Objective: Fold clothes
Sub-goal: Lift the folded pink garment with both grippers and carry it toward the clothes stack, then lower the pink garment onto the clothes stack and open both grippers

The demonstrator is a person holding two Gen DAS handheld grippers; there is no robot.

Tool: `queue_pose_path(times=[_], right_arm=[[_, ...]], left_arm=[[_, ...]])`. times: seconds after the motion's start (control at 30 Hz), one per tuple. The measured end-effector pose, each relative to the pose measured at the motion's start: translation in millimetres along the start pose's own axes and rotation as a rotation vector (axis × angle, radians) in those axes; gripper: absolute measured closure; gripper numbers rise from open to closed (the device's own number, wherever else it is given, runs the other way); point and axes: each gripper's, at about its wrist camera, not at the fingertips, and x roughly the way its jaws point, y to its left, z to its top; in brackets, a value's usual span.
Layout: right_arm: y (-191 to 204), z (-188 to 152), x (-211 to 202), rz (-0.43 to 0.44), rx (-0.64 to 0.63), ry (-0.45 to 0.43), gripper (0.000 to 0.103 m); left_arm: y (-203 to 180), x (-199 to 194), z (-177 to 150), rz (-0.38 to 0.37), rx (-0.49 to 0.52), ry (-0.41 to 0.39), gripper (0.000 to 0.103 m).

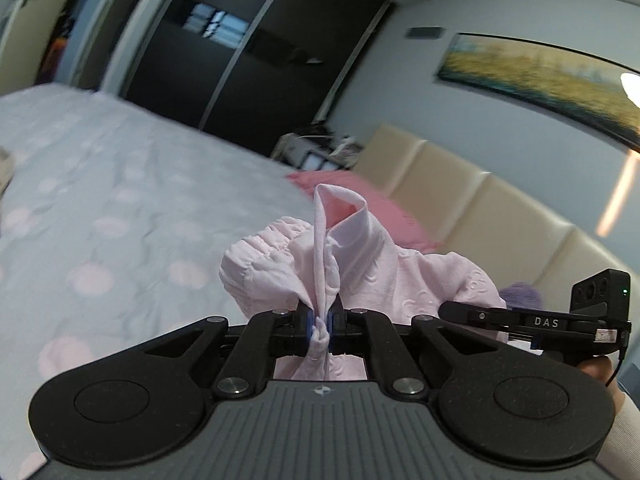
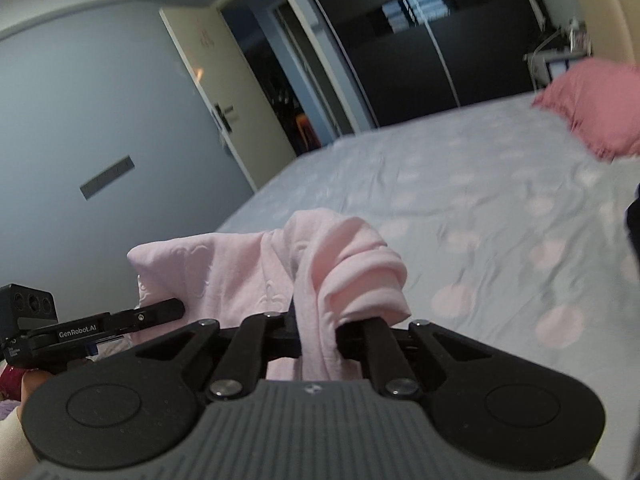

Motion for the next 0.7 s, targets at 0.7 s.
queue_pose_path(times=[0.7], right_arm=[[-75,74,-319,-0.432,-0.094,-0.161,0.092]], left_arm=[[-255,156,1,-0.537,0.203,0.151,0.099]])
